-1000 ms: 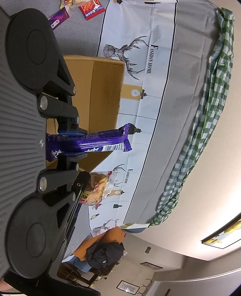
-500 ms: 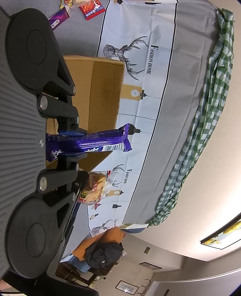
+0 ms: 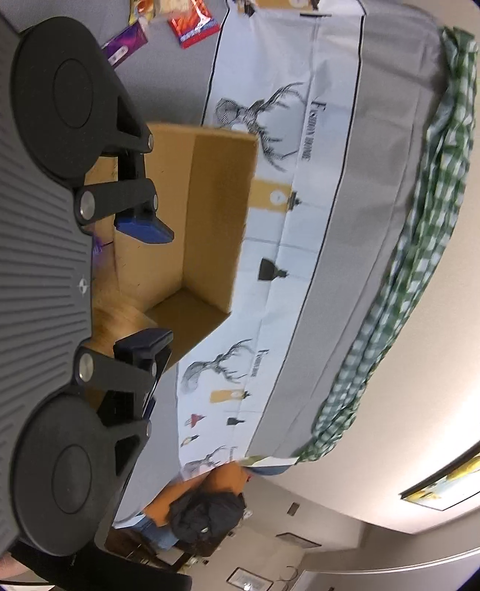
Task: Organize snacks
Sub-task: 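Open the left tool over the box while the right tool releases the cookie bag into it, then move both tools away from the box toward the snacks on the sofa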
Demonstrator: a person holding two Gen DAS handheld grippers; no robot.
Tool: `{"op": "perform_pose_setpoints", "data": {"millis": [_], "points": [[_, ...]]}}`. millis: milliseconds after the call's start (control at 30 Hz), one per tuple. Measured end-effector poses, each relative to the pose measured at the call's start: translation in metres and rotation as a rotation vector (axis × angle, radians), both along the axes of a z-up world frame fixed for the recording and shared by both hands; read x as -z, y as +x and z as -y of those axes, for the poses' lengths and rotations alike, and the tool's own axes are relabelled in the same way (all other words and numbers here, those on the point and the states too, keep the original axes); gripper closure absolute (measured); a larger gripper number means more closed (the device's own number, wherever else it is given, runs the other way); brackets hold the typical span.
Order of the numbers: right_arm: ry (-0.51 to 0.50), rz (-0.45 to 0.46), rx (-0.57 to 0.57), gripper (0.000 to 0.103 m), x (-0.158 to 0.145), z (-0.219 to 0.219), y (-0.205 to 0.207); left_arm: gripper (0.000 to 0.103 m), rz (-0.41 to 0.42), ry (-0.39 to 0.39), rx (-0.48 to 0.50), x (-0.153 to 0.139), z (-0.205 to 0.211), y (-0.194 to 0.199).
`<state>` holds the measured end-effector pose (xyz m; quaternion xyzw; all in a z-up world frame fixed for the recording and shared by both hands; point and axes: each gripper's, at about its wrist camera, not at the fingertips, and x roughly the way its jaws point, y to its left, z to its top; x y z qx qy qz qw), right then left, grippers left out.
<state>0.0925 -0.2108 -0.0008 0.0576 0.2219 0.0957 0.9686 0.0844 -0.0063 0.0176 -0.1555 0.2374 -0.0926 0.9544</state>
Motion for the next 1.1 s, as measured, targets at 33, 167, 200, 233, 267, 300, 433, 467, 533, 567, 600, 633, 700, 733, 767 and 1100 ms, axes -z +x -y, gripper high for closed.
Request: {"op": "perform_pose_setpoints", "data": {"millis": [33, 167, 200, 233, 267, 300, 433, 467, 533, 567, 600, 633, 700, 733, 767, 1100], "points": [[0.001, 0.001, 0.007, 0.036, -0.001, 0.0, 0.0, 0.048, 0.007, 0.001, -0.01, 0.0, -0.003, -0.001], [-0.006, 0.01, 0.016, 0.033, -0.001, -0.005, -0.002, 0.051, 0.031, -0.012, -0.041, 0.0, -0.021, -0.008], [-0.005, 0.005, 0.016, 0.033, -0.001, -0.007, -0.002, 0.052, 0.032, -0.016, -0.043, -0.001, -0.025, -0.009], [0.0, 0.001, 0.013, 0.033, -0.001, -0.008, -0.002, 0.057, 0.032, -0.014, -0.045, -0.001, -0.029, -0.012], [0.002, 0.002, 0.018, 0.033, -0.001, -0.011, -0.002, 0.062, 0.031, -0.006, -0.044, -0.002, -0.033, -0.015], [-0.002, 0.006, 0.014, 0.033, -0.001, -0.014, -0.004, 0.065, 0.027, 0.001, -0.04, -0.003, -0.038, -0.018], [-0.009, 0.011, -0.01, 0.033, -0.001, -0.029, -0.01, 0.079, 0.021, 0.033, 0.001, -0.012, -0.057, -0.032], [-0.011, 0.015, -0.02, 0.033, -0.001, -0.033, -0.012, 0.079, 0.019, 0.042, 0.014, -0.015, -0.064, -0.036], [-0.014, 0.025, -0.038, 0.041, -0.001, -0.042, -0.017, 0.079, 0.005, 0.062, 0.0, -0.021, -0.08, -0.04], [-0.011, 0.027, -0.048, 0.049, -0.002, -0.047, -0.02, 0.079, -0.014, 0.058, -0.017, -0.023, -0.09, -0.039], [-0.003, 0.029, -0.058, 0.052, -0.003, -0.052, -0.022, 0.079, -0.034, 0.048, -0.023, -0.025, -0.099, -0.037], [0.006, 0.033, -0.07, 0.057, -0.004, -0.057, -0.025, 0.079, -0.053, 0.045, -0.022, -0.027, -0.108, -0.034], [0.021, 0.049, -0.098, 0.061, -0.007, -0.068, -0.032, 0.079, -0.072, 0.092, -0.031, -0.033, -0.126, -0.026], [0.029, 0.061, -0.116, 0.062, -0.009, -0.075, -0.036, 0.079, -0.076, 0.113, -0.037, -0.035, -0.132, -0.023], [0.035, 0.069, -0.132, 0.062, -0.011, -0.081, -0.039, 0.079, -0.078, 0.136, -0.048, -0.037, -0.141, -0.021], [-0.004, 0.091, -0.317, 0.061, -0.01, -0.149, -0.071, 0.078, -0.176, 0.198, -0.352, 0.0, -0.228, -0.031]]}}
